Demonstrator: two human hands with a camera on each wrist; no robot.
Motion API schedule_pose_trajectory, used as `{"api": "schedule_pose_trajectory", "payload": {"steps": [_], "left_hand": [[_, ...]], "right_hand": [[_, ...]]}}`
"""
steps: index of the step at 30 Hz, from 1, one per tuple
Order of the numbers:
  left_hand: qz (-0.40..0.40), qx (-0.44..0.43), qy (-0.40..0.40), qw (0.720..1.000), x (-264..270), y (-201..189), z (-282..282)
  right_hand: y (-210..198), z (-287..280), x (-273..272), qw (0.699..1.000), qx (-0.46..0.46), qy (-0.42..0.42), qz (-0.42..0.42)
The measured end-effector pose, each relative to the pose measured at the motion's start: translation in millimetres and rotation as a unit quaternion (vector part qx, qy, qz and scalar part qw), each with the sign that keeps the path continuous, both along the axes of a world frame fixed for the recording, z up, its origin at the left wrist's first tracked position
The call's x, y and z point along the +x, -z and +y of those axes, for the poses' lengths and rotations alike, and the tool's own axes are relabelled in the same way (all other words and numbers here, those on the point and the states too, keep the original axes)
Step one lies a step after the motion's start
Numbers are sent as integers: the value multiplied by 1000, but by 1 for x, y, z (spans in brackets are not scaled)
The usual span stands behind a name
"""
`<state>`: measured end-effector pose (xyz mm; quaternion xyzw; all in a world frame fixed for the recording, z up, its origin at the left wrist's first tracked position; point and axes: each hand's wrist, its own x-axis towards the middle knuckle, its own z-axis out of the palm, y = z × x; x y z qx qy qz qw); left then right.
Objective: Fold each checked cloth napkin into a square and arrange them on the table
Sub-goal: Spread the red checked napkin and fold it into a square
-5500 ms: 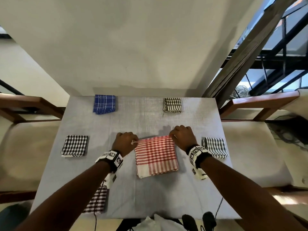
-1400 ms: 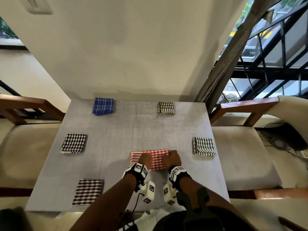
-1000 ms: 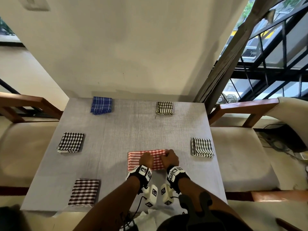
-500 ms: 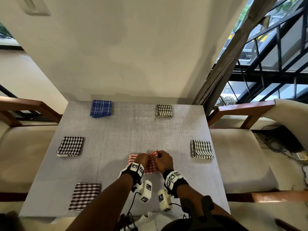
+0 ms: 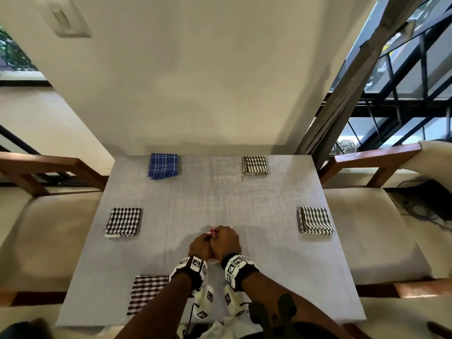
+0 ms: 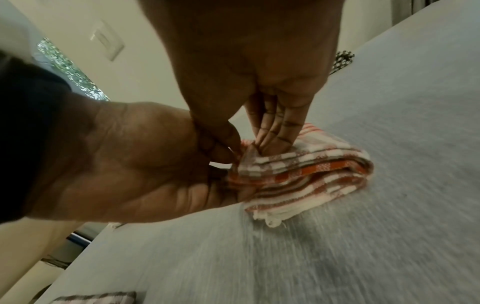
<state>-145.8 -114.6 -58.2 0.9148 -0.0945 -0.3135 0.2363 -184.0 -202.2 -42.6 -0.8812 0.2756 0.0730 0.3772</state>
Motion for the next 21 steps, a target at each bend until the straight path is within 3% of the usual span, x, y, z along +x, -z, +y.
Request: {"api": "schedule_pose_trajectory", "payload": {"steps": [6,13,18,21], "left_hand": [[-11,1,-3,1000,11,4,14],[6,-60,-141,988,6,7,7],[-15,-77,-168,983,6,7,9],[-12,-78,-161,984,8,5,8]], "right_hand": [[6,11,-10,998,1,-41,-55],[22,2,-30,994,-19,-68,-83],[39,2,-32,970,-161,-163,-82],[52,4,-33,959,-193,-201,-41]]}}
